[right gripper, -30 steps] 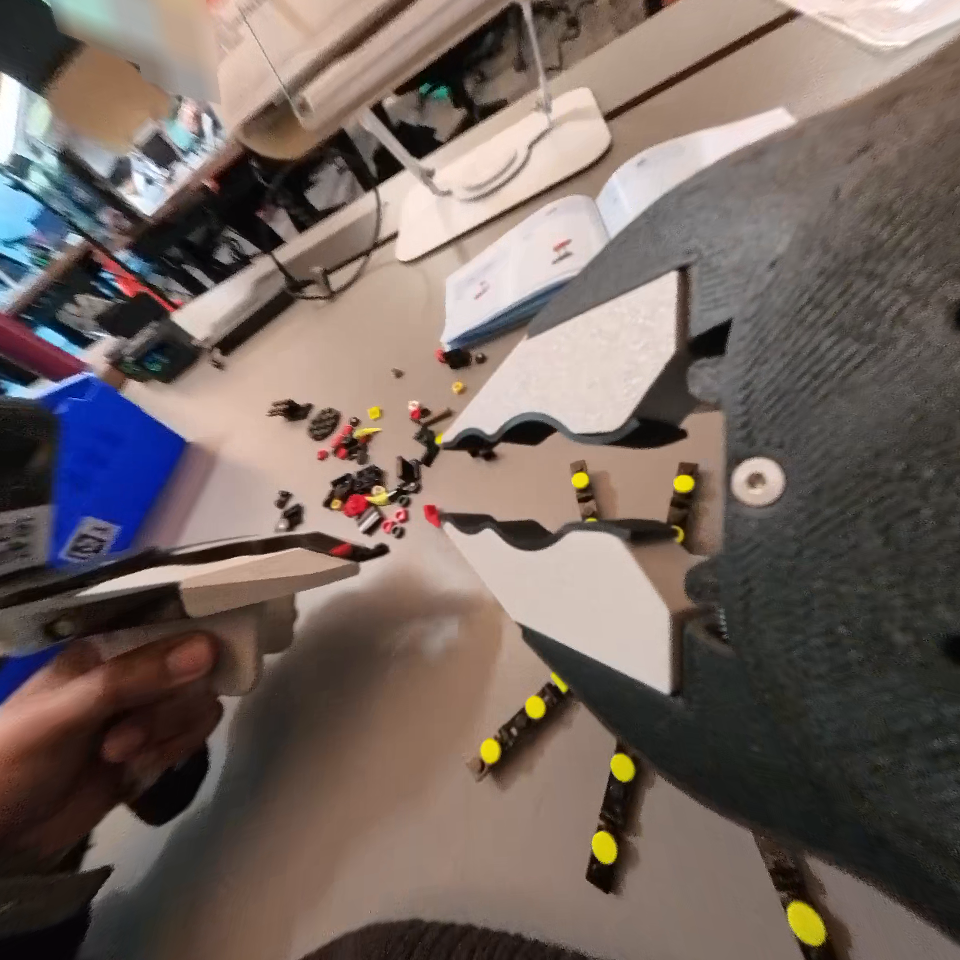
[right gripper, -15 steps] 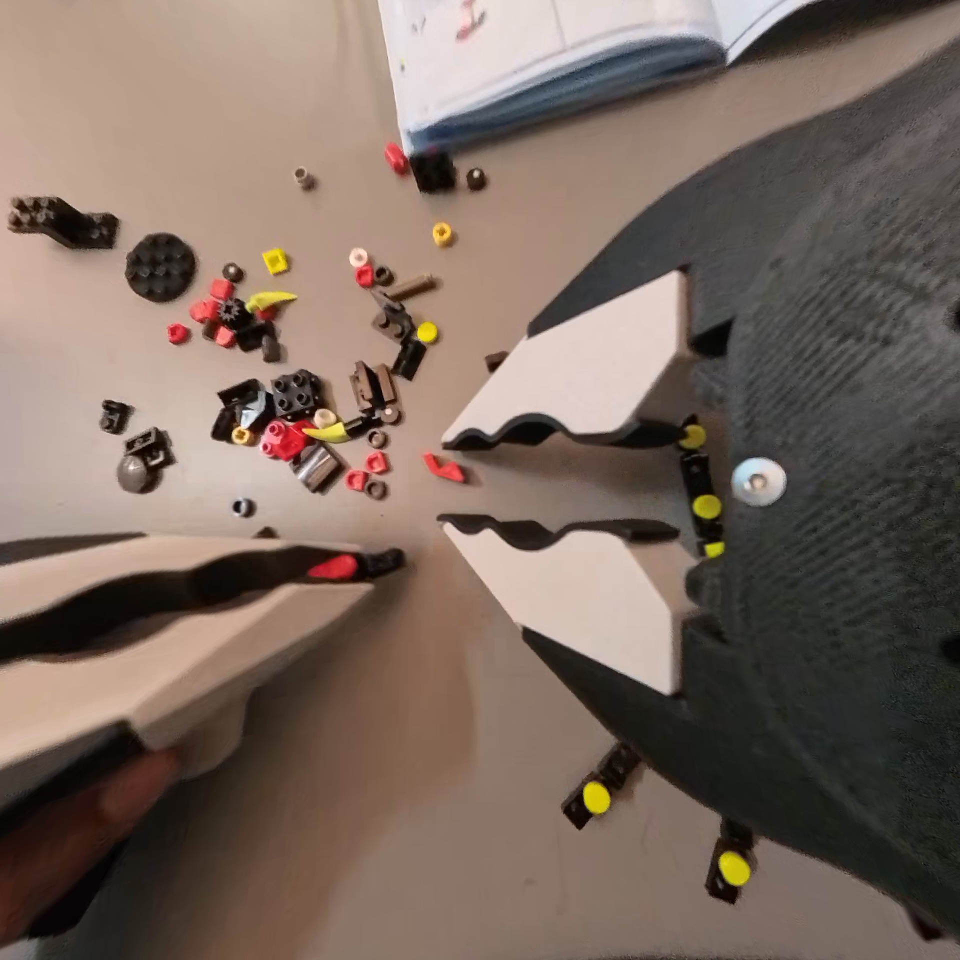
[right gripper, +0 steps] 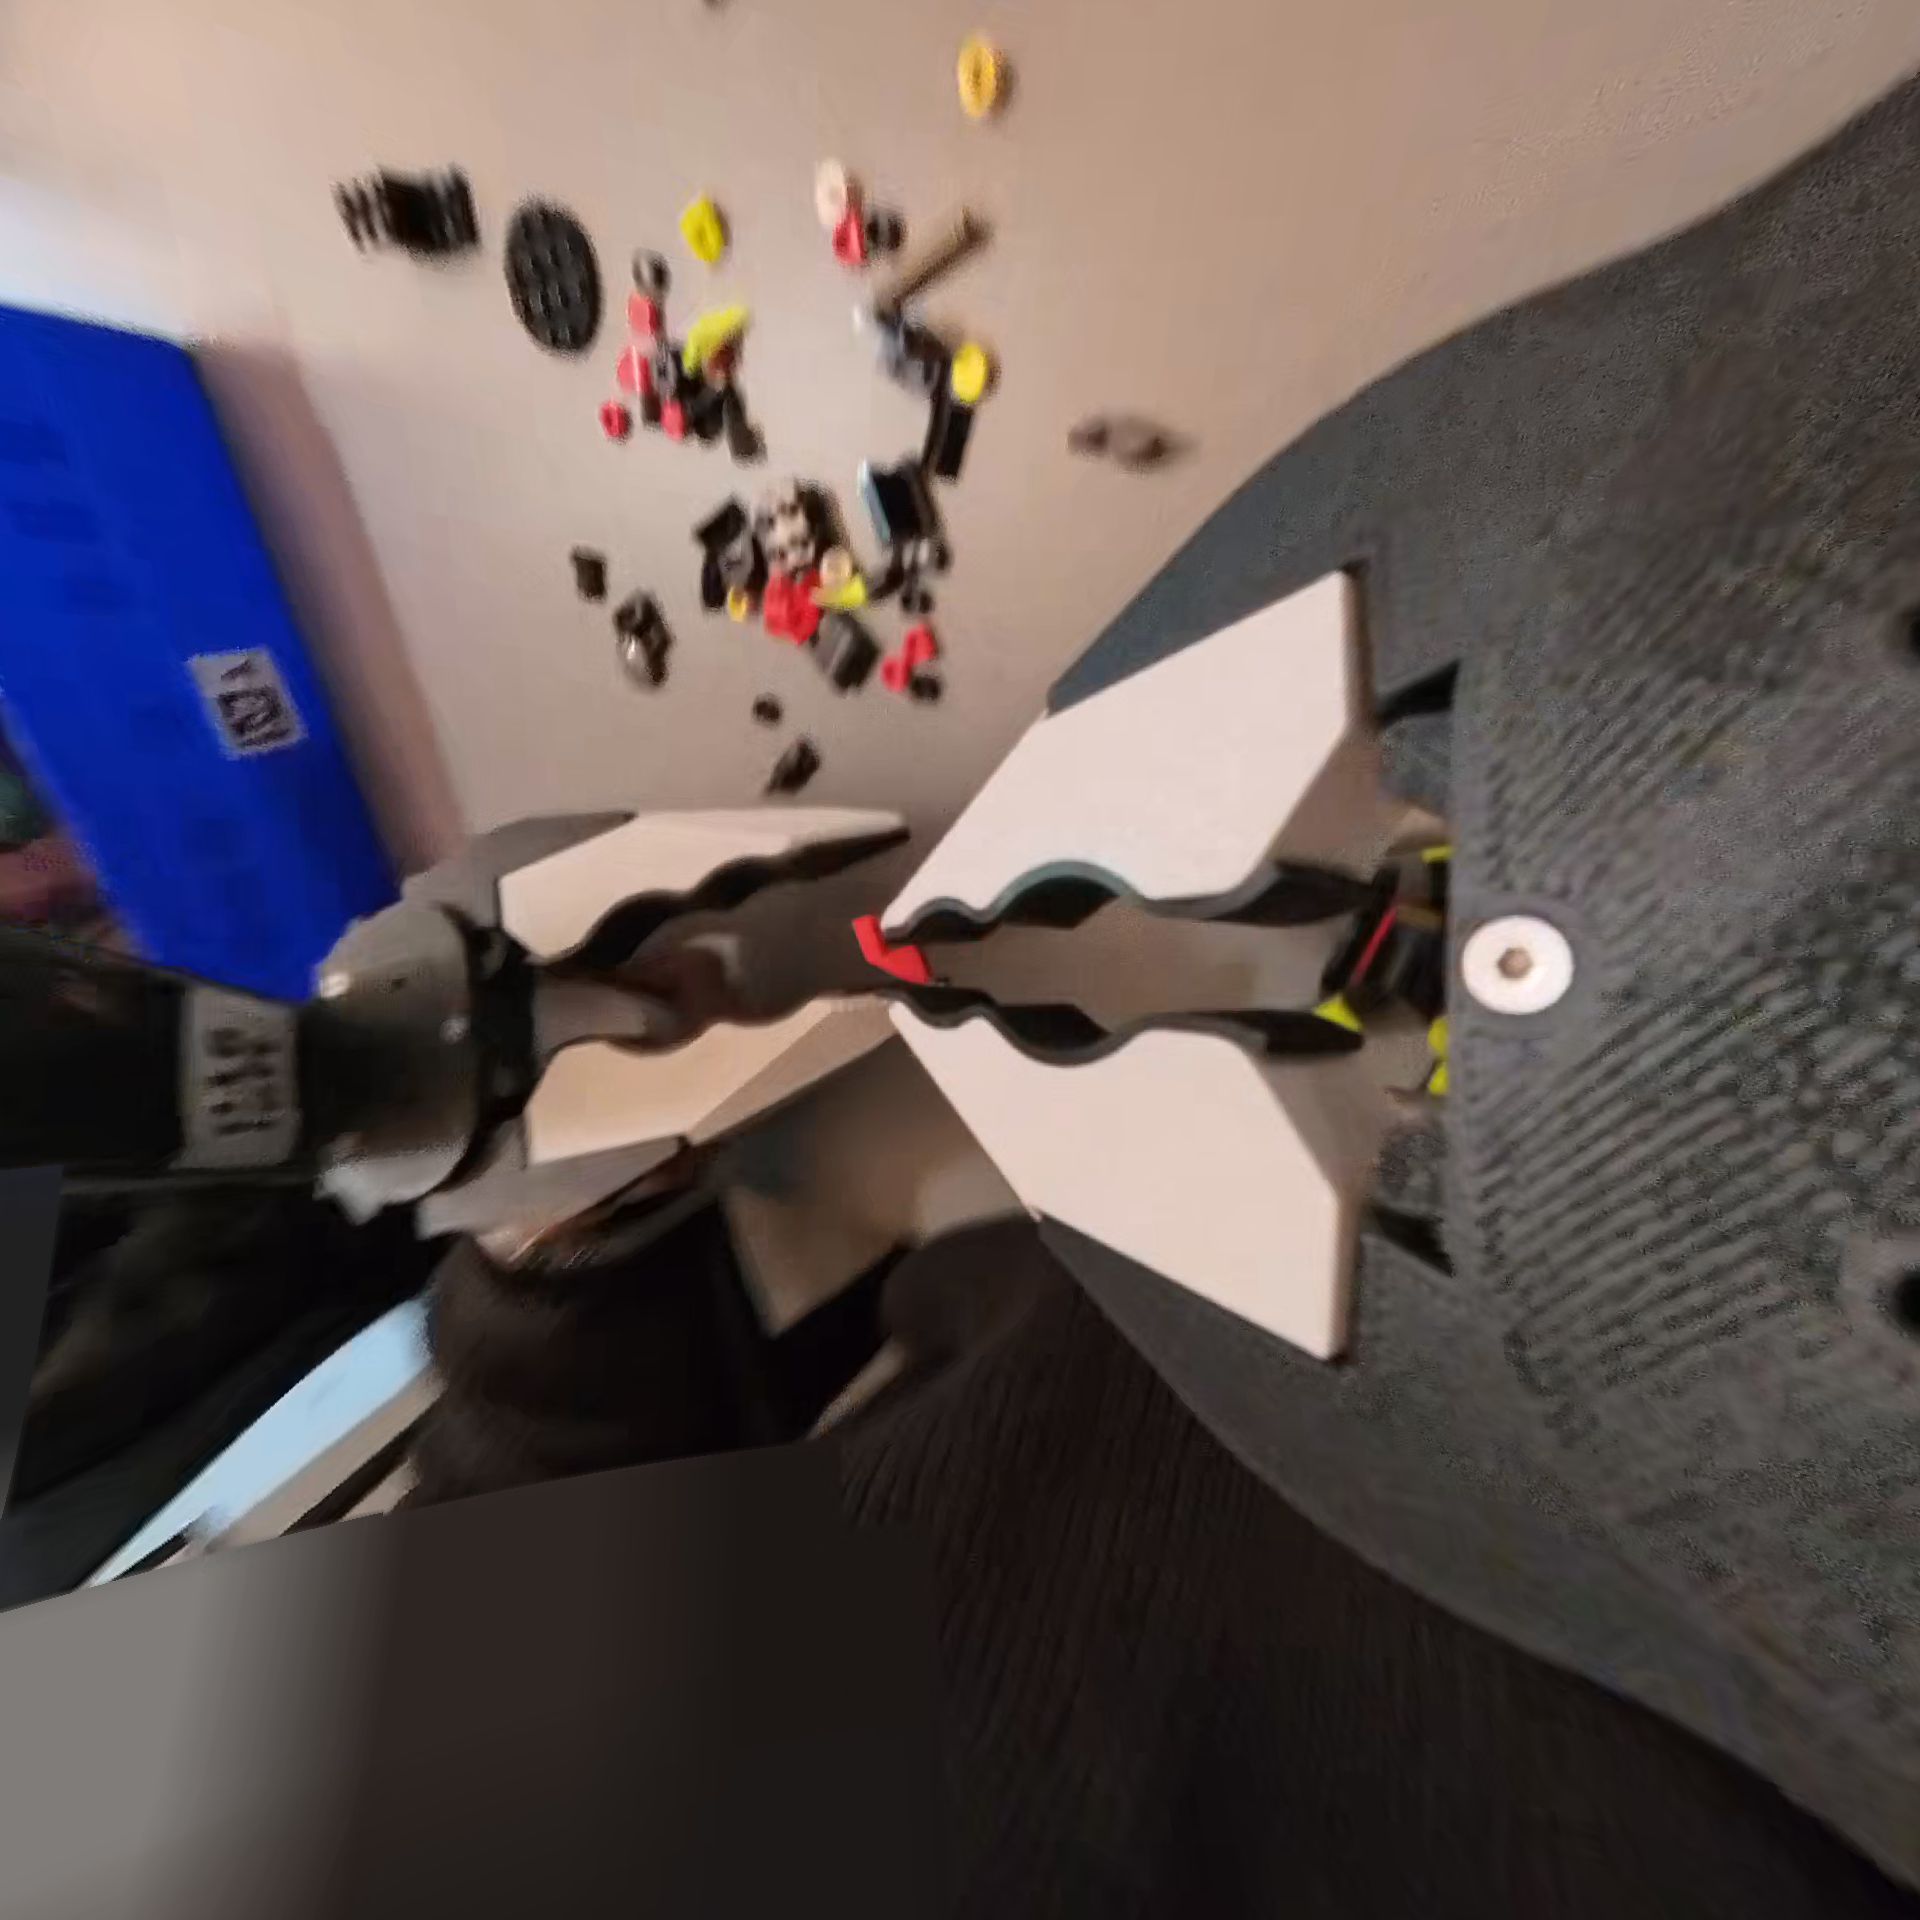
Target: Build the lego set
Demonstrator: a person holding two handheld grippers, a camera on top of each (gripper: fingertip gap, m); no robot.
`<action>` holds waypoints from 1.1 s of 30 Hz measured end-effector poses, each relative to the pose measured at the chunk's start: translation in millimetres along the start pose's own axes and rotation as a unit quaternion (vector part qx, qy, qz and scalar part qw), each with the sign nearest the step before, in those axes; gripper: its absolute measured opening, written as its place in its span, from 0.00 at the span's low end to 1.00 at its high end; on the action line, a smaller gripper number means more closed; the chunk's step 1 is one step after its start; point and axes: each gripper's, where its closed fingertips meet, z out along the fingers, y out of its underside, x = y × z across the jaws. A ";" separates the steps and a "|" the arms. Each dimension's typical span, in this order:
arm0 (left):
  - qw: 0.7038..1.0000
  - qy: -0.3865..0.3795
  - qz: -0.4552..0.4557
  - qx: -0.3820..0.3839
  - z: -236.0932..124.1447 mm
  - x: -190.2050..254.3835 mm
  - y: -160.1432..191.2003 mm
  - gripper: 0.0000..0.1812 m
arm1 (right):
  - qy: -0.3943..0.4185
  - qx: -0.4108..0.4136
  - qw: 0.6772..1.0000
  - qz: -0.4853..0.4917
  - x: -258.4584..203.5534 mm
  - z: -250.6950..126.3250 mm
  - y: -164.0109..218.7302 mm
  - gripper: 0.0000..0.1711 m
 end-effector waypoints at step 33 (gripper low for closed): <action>0.997 0.010 0.073 -0.012 8.1 22.0 0.6 0.03 | 0.050 -0.118 0.986 -0.109 -4.2 2.1 20.3 0.08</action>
